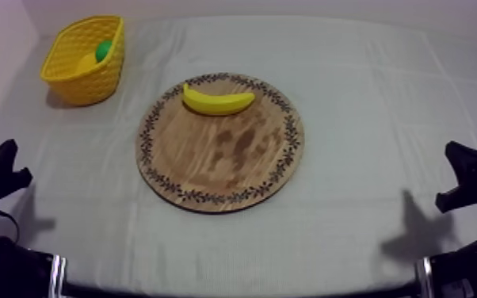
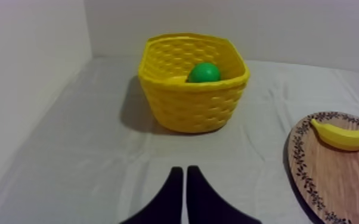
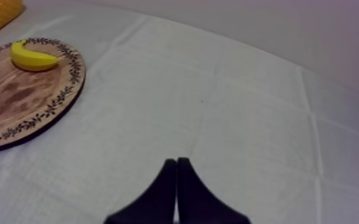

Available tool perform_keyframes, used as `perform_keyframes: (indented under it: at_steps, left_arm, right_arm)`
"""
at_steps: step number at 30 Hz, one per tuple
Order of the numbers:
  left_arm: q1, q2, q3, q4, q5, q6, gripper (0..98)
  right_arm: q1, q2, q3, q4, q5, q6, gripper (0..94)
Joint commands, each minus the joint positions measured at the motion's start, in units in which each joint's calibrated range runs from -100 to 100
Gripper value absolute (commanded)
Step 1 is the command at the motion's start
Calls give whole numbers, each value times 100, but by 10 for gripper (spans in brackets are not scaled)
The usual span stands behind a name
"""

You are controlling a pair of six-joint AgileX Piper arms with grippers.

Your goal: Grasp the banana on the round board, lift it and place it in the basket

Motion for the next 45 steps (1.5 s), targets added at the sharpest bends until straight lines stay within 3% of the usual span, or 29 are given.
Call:
perform_keyframes:
  at_steps: [1,17,25,31,45]
  left_arm:
    - [-93,-14,-121,-1,466,-513,0]
    - [-156,-3,-155,-15,438,-471,0]
    - [-48,527,-443,-400,211,-62,0]
    - [157,1286,-1537,-406,686,47,0]
    - [573,4106,-5083,-462,2288,-26,0]
  right_arm:
    - [0,0,-3,0,-12,1,3]
    - [0,0,-3,0,-12,2,3]
    - [0,0,-3,0,-12,1,3]
    - [0,0,-3,0,-12,1,3]
    - [0,0,-3,0,-12,1,3]
